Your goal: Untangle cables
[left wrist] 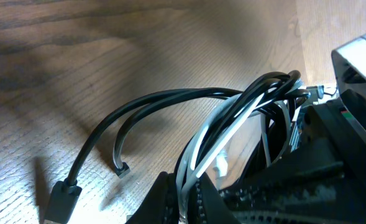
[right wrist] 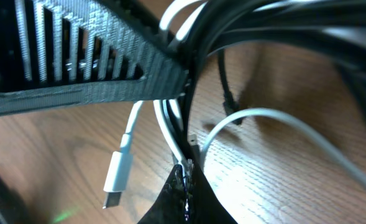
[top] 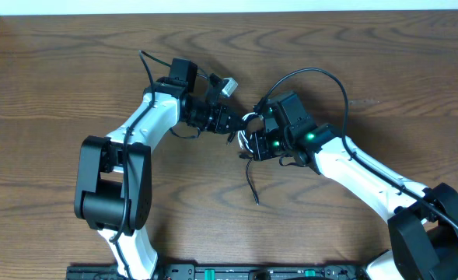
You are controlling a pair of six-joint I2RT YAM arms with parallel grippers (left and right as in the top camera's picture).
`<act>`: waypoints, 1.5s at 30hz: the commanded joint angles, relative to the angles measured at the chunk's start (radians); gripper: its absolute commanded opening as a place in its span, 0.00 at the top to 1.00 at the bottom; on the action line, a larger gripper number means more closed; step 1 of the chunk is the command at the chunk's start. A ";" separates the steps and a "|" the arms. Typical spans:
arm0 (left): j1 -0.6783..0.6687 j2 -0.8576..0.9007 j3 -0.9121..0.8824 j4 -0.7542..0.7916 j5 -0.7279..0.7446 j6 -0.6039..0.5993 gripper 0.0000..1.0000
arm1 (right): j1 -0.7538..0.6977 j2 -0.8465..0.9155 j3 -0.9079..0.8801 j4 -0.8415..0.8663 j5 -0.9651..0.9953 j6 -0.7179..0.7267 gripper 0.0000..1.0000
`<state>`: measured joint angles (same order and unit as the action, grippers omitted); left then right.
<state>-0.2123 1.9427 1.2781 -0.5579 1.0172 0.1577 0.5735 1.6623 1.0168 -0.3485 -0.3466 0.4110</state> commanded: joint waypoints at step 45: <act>0.002 -0.027 0.008 -0.002 0.008 0.002 0.92 | 0.024 0.113 0.008 0.039 0.275 0.115 0.99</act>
<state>-0.2123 1.9427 1.2781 -0.5587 1.0142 0.1577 0.5968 1.7607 1.0172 -0.2935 -0.1684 0.5163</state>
